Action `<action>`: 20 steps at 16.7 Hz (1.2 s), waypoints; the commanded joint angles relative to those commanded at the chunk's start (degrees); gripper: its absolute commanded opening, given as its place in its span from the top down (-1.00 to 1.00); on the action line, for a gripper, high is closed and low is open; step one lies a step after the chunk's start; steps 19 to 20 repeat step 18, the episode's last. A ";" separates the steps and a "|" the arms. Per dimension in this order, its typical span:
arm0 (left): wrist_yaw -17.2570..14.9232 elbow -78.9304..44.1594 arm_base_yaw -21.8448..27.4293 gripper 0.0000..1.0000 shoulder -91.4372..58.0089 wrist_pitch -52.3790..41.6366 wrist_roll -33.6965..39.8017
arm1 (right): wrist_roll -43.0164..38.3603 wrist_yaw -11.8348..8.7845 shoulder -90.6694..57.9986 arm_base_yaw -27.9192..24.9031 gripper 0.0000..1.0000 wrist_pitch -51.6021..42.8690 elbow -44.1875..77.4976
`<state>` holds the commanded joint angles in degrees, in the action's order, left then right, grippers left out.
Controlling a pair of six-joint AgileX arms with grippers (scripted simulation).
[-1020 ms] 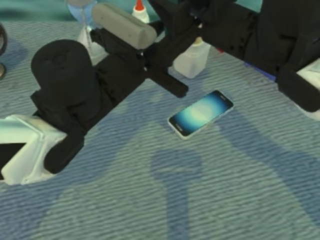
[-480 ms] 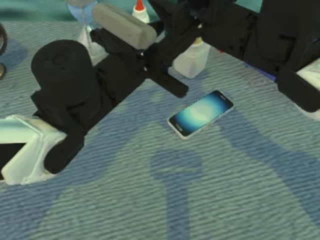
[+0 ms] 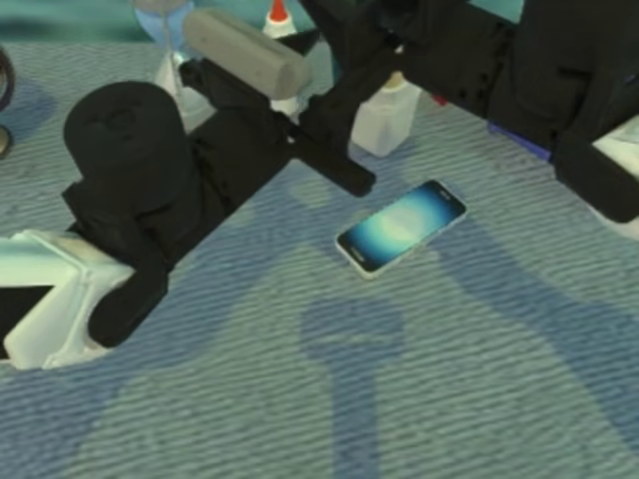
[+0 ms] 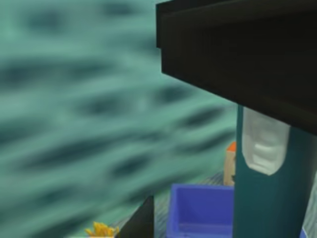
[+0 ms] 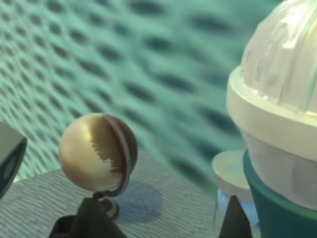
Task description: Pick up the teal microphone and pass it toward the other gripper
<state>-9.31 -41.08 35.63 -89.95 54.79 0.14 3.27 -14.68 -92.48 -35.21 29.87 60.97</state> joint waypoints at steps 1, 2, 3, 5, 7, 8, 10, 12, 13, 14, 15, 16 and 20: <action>0.00 0.00 0.00 -1.00 0.00 0.00 0.00 | 0.00 0.00 0.00 0.00 1.00 0.00 0.00; 0.00 0.00 0.00 -1.00 0.00 0.00 0.00 | 0.00 0.00 0.00 0.00 1.00 0.00 0.00; 0.00 0.00 0.00 -1.00 0.00 0.00 0.00 | 0.00 0.00 0.00 0.00 1.00 0.00 0.00; 0.00 0.00 0.00 -1.00 0.00 0.00 0.00 | 0.00 0.00 0.00 0.00 1.00 0.00 0.00; 0.00 0.00 0.00 -1.00 0.00 0.00 0.00 | 0.00 0.00 0.00 0.00 1.00 0.00 0.00; 0.19 0.51 -0.32 -1.00 -0.64 0.03 -0.18 | 0.13 0.38 0.50 0.12 1.00 0.02 0.57; -0.05 1.49 -0.59 -1.00 0.35 -0.11 -0.19 | 0.01 -0.15 0.89 0.64 1.00 -0.03 0.09; -0.53 4.76 -1.52 -1.00 3.76 -0.36 -0.21 | -0.18 -1.78 2.23 2.18 1.00 -0.08 -1.29; -0.85 6.98 -2.10 -1.00 6.24 -0.50 -0.19 | -0.22 -2.75 3.04 3.11 1.00 -0.06 -2.06; -1.20 9.39 -2.67 -1.00 8.89 -0.65 -0.13 | -0.18 -3.93 4.00 4.10 1.00 -0.01 -2.90; -1.55 11.65 -3.22 -1.00 11.28 -0.76 -0.07 | -0.09 -5.02 4.85 4.94 1.00 0.05 -3.63; -1.87 13.43 -3.68 -1.00 13.08 -0.82 0.00 | 0.02 -5.98 5.58 5.79 1.00 0.07 -4.35; -2.26 15.18 -4.17 -1.00 14.86 -0.81 0.06 | 0.19 -6.94 6.34 6.77 1.00 0.04 -5.18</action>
